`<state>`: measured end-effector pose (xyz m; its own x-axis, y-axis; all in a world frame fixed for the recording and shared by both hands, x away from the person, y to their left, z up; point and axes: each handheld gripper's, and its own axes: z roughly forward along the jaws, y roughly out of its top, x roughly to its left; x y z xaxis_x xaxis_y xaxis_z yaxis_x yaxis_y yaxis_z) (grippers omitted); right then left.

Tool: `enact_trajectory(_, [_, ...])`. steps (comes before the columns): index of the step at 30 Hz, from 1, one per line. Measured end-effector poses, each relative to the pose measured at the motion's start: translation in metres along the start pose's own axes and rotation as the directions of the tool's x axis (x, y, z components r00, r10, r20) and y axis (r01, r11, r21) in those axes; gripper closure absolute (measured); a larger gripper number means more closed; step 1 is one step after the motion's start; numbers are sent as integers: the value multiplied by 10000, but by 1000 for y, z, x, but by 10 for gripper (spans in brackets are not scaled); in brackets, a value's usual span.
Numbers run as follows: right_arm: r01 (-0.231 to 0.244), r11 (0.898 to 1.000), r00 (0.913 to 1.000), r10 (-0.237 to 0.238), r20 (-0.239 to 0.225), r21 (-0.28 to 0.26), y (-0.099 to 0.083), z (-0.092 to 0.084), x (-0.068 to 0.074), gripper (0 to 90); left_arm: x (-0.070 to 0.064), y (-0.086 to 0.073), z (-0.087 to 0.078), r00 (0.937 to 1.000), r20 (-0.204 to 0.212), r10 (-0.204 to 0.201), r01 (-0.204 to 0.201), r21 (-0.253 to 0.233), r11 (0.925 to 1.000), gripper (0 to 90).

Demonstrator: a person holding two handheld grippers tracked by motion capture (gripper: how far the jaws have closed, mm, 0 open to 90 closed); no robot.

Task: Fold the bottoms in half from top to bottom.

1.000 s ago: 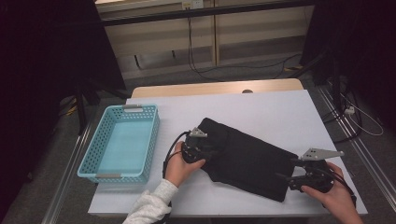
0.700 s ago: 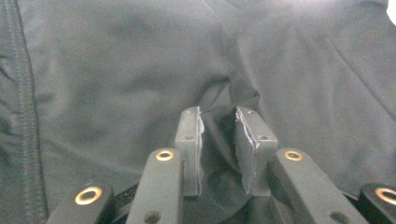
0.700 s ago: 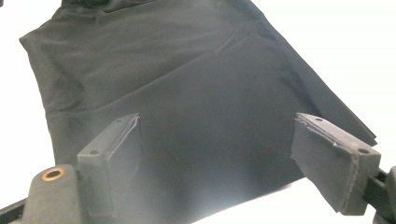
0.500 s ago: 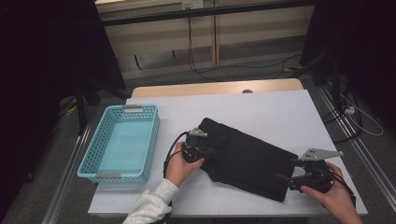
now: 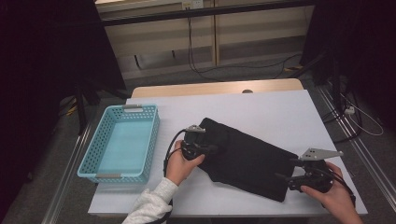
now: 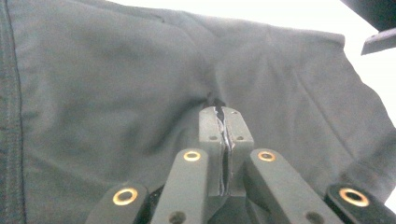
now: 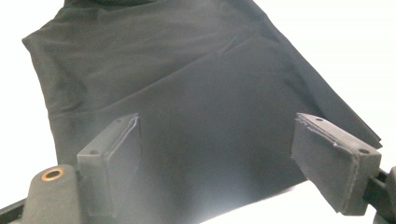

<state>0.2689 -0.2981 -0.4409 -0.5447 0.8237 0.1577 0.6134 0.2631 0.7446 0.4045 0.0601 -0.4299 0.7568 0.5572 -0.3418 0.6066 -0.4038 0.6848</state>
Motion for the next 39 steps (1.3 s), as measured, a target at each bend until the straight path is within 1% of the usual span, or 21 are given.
enact_trajectory(3, [-16, 10000, 10000, 16, -2, 41, -1, 1, 0, 169, -1, 2, 1, 9999, 118, -70, 71, -53, 10000, 883])
enact_trajectory(8, [-42, 10000, 10000, 42, -31, 30, -1, 1, -1, 169, -2, 4, 1, 9998, 182, -85, 87, -124, 9999, 883])
enact_trajectory(17, [-57, 10000, 10000, 57, -73, 1, -1, 0, 0, 168, -7, 7, 4, 9996, 281, 55, -51, -161, 9999, 884])
enact_trajectory(18, [-66, 10000, 10000, 66, -75, -7, -1, 0, 0, 168, -8, 7, 4, 9996, 278, 10, -4, -230, 9997, 884])
enact_trajectory(20, [-73, 10000, 9999, 73, -69, 4, -2, 0, -1, 168, -9, 9, 5, 9993, 368, 70, -63, -199, 9998, 884])
enact_trajectory(30, [-105, 9999, 9999, 105, -35, -18, -3, -2, -1, 169, -21, 11, 13, 9978, 491, 439, -436, -71, 9990, 884])
enact_trajectory(33, [-127, 9999, 9999, 127, -22, -14, -4, -2, -1, 168, -24, 12, 15, 9976, 470, 499, -494, -105, 9987, 885])
enact_trajectory(36, [-136, 9999, 9999, 136, -18, -28, -4, -2, -1, 168, -26, 13, 15, 9974, 551, 455, -445, -197, 9988, 886])
enact_trajectory(39, [-147, 9999, 9999, 147, -22, -20, -5, -2, -1, 168, -28, 14, 15, 9971, 565, 516, -500, -285, 9983, 887])
